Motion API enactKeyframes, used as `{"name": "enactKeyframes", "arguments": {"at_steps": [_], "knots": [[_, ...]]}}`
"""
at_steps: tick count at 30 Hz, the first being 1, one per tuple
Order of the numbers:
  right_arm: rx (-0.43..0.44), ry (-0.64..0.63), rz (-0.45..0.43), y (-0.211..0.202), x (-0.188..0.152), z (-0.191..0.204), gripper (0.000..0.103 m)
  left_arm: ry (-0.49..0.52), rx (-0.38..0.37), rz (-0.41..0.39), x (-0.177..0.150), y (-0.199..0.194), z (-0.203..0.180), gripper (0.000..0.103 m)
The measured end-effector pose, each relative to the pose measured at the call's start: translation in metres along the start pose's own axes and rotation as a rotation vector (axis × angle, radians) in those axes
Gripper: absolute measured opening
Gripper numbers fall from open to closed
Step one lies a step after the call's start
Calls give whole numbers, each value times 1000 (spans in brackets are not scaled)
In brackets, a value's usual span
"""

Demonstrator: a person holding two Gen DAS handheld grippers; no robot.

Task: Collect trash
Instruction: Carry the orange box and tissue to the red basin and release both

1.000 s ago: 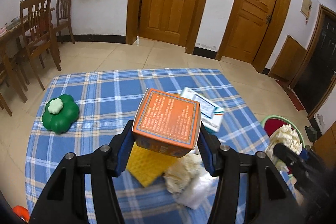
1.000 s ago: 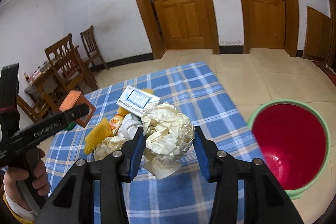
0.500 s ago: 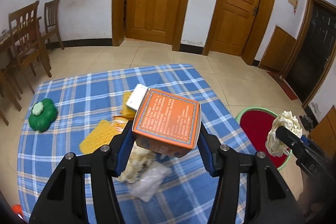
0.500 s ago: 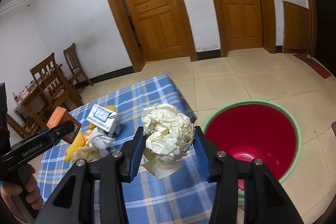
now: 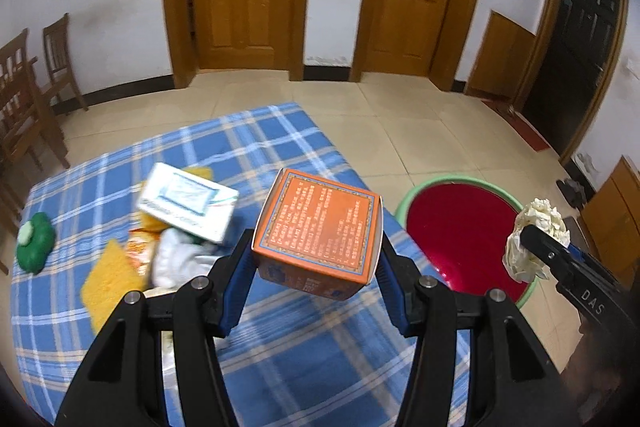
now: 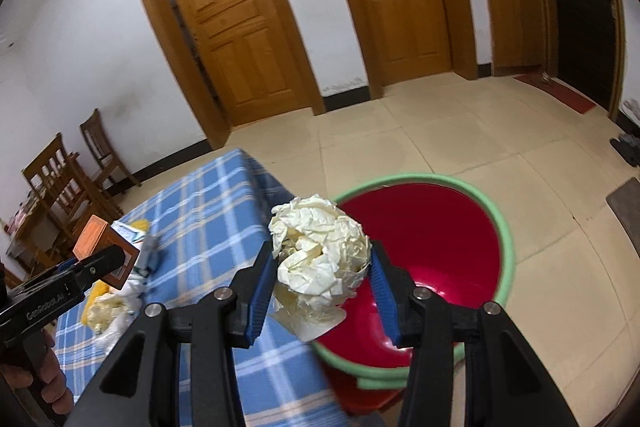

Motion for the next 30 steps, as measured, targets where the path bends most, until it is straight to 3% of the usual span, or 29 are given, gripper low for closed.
{"name": "enactKeyframes", "arguments": {"at_steps": [14, 26, 30], "knots": [[-82, 96, 79, 30, -12, -53, 49, 117, -124, 96, 4, 59, -67, 57], [-108, 165, 105, 38, -17, -83, 52, 186, -227, 148, 0, 87, -111, 57], [-120, 186, 97, 35, -16, -89, 57, 183, -248, 142, 1, 86, -115, 69]]}}
Point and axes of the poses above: each gripper's, at about its wrist camera, not at the fingertips, and y roughly the way its jaws point, z to its left, x to its top, the point moved 1 cm from there along y, roughly the way its jaws point, and after that the axes turned 3 degrees about z, right-handed, at the moved point
